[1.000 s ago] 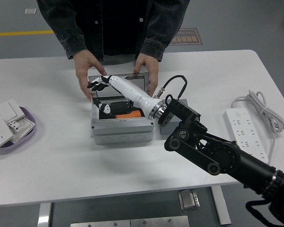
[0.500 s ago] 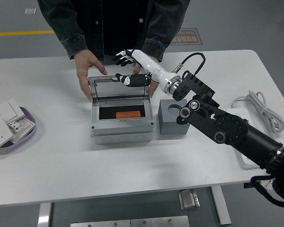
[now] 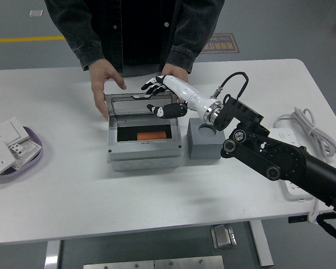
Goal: Pick up the cylinder from the cube,place it in the box,flap close box
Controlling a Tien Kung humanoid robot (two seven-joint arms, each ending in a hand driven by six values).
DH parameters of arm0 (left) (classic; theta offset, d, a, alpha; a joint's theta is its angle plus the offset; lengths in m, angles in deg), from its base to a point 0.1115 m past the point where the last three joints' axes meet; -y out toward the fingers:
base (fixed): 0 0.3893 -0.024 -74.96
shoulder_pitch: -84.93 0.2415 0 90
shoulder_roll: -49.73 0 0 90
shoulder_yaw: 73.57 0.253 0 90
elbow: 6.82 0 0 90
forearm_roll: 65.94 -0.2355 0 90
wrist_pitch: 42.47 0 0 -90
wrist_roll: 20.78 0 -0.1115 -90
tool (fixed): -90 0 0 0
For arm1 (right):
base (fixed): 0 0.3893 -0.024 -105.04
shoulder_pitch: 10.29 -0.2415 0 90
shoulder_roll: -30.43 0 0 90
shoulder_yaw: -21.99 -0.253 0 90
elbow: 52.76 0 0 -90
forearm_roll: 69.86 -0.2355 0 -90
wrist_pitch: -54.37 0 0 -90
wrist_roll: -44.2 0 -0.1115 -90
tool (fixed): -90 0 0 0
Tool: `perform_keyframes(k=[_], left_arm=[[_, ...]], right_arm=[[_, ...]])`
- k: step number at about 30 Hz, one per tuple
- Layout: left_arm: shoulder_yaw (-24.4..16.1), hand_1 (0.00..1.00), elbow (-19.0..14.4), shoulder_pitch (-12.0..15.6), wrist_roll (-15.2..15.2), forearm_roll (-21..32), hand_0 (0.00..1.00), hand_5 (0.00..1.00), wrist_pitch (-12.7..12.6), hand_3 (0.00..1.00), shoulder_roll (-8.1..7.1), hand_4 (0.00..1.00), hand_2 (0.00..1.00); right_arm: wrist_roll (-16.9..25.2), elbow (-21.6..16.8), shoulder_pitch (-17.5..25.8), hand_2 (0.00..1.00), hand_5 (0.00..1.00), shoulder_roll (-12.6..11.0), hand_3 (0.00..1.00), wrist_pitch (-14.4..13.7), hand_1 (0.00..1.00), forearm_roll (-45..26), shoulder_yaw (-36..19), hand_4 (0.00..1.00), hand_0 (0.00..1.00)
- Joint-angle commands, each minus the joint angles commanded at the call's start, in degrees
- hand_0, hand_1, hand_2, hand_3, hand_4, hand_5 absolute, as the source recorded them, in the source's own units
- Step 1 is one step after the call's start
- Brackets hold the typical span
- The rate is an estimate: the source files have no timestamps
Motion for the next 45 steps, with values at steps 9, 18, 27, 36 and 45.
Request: perform_keyframes(k=[9,18,27,36,45], left_arm=[[0.59,0.583,0.0,0.25,-0.46,0.86,0.604,0.27,-0.14,0.6,-0.18,0.664,0.559],[0.85,0.583,0.0,0.26,-0.67,1.1,0.604,0.271,-0.14,0.6,-0.02,0.664,0.559],[1.0,0.582,0.0,0.54,-0.58,1.42,0.604,0.27,-0.24,0.6,-0.06,0.665,0.559],[2.05,0.582,0.0,1.4,-0.34,3.23,0.603,0.27,-0.76,0.6,0.21,0.665,0.559],[1.92,0.583,0.0,1.57,-0.46,3.26,0.603,0.269,-0.63,0.601,0.09,0.665,0.559]], right_arm=[[-1.69,-7.34,3.79,0.67,0.097,-2.94,0.724,-0.79,0.641,-3.77,2.44,0.666,0.694],[0.16,-6.92,6.39,0.676,0.136,-2.63,0.723,-1.19,0.657,-8.35,1.27,0.556,0.655],[0.94,-11.87,12.7,0.681,0.161,-5.13,0.729,-2.19,0.654,-3.93,-10.19,0.574,0.662],[10.33,-14.62,24.03,0.679,0.152,0.44,0.723,-4.69,0.652,-6.58,-27.3,0.587,0.662],[18.3,-10.43,32.11,0.658,0.168,4.32,0.696,-3.52,0.648,-11.82,-40.98,0.574,0.683]])
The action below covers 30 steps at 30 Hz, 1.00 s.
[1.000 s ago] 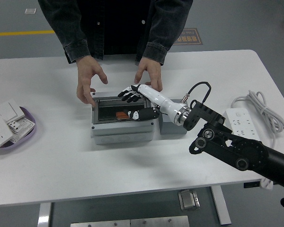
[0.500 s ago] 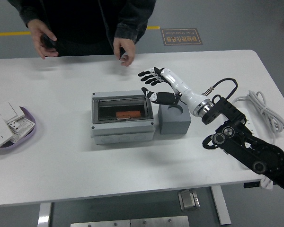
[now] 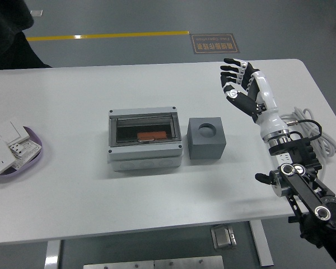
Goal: Pick up the cylinder from the cube,place it in the box,flap close box
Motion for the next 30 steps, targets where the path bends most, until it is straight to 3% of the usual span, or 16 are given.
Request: perform_keyframes(k=[4,12,30], left_arm=[[-0.31,0.582,0.0,-0.15,-0.17,-0.5,0.603,0.27,0.18,0.6,-0.26,0.665,0.558],[-0.46,0.582,0.0,-0.34,-0.49,-0.89,0.604,0.27,0.38,0.6,-0.69,0.665,0.558],[0.15,0.582,0.0,-0.31,-0.59,0.64,0.604,0.271,-0.04,0.599,0.18,0.667,0.558]], right_arm=[[1.29,1.15,1.66,0.659,0.16,0.39,0.698,-0.2,0.665,-1.02,-4.56,0.573,0.704],[2.54,-0.09,6.0,0.653,0.145,0.79,0.694,-0.15,0.658,-2.81,-10.94,0.58,0.698],[2.79,-3.72,6.93,0.644,0.141,1.66,0.688,0.02,0.65,-2.74,-14.14,0.573,0.63]])
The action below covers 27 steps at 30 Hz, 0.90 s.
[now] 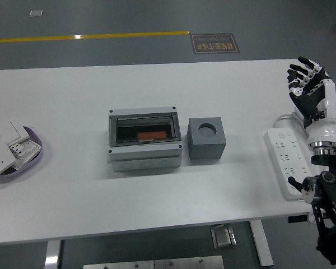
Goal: Pick up the cylinder from the cube,place it in the box,flap close box
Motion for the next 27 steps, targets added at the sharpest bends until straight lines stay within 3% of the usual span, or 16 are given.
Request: perform_keyframes(k=[2,8,27], left_arm=[[0.11,0.582,0.0,0.0,0.01,0.22,0.604,0.273,-0.05,0.598,0.02,0.667,0.559],[-0.16,0.583,0.0,0.03,0.11,0.17,0.604,0.273,-0.1,0.597,-0.01,0.667,0.558],[-0.61,0.583,0.0,-0.16,0.32,0.84,0.604,0.272,-0.25,0.597,0.14,0.667,0.559]], right_arm=[[-0.05,0.0,-0.16,0.645,0.132,0.15,0.686,-0.02,0.645,0.02,-0.14,0.591,0.579],[-0.16,0.29,-0.77,0.643,0.128,0.46,0.686,-0.09,0.641,0.35,0.04,0.6,0.555],[-0.56,2.13,-1.38,0.642,0.123,1.02,0.685,0.24,0.638,0.2,0.92,0.603,0.585]])
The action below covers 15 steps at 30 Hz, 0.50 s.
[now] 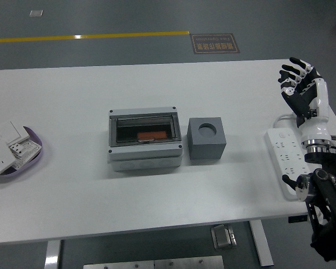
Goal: Pick up the cylinder from the cube,place it in the box,flap close box
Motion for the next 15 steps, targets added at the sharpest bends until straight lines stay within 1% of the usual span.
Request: perform_keyframes(k=[7,15], left_arm=[[-0.26,0.583,0.0,0.22,0.26,0.19,0.604,0.273,-0.16,0.596,0.0,0.668,0.558],[0.33,0.583,0.0,0.27,0.13,0.84,0.604,0.273,-0.27,0.596,0.16,0.668,0.558]], right_arm=[[-0.04,0.17,-0.13,0.641,0.129,-0.06,0.684,0.12,0.64,0.05,0.31,0.605,0.58],[0.15,0.26,-0.14,0.641,0.126,0.06,0.685,0.2,0.638,-0.65,0.64,0.605,0.577]])
